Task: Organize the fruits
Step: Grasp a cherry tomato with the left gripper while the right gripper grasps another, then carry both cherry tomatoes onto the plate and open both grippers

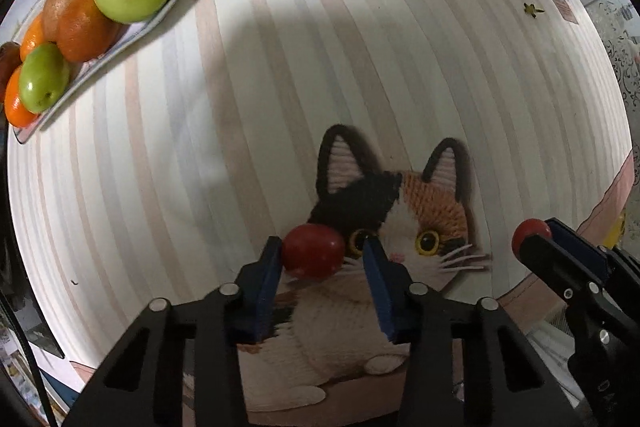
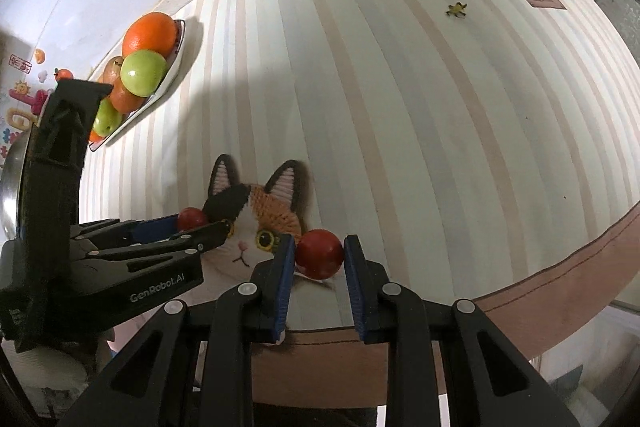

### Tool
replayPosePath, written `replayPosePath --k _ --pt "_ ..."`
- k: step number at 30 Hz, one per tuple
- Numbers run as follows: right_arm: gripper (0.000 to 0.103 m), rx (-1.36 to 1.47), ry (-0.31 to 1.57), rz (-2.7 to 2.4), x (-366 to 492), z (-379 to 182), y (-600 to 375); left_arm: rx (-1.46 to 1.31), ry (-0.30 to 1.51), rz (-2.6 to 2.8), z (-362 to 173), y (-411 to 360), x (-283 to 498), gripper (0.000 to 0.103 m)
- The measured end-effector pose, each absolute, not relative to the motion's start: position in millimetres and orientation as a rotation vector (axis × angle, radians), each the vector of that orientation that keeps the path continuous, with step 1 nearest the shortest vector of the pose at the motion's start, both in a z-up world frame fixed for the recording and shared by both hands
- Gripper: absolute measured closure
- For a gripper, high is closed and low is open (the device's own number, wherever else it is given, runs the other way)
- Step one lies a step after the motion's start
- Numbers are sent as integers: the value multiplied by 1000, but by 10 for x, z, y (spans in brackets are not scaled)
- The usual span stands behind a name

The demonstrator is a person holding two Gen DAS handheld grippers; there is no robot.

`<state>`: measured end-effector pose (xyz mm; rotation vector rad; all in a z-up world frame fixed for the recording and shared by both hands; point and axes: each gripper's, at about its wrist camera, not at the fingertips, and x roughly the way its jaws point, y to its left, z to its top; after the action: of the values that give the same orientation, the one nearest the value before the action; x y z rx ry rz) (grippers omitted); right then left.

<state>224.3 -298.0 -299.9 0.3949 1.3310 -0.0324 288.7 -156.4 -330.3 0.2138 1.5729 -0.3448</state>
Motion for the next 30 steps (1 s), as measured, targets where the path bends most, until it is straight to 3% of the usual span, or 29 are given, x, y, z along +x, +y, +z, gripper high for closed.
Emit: replayPosePath --k 3,14,23,30 --pt "76 391 1330 -32 2276 -3026 -2950 215 1562 -343 -3297 -1607 2880 75" --pt "76 394 1290 -12 2237 -2872 -2968 111 1515 -324 -3100 -1332 2885 76" --pt "76 337 1247 112 2510 -2673 -2502 -111 1424 -236 -2603 -290 2923 76" --pt "76 316 1177 262 2934 -2515 -1812 -435 1366 -98 -2320 750 3170 76"
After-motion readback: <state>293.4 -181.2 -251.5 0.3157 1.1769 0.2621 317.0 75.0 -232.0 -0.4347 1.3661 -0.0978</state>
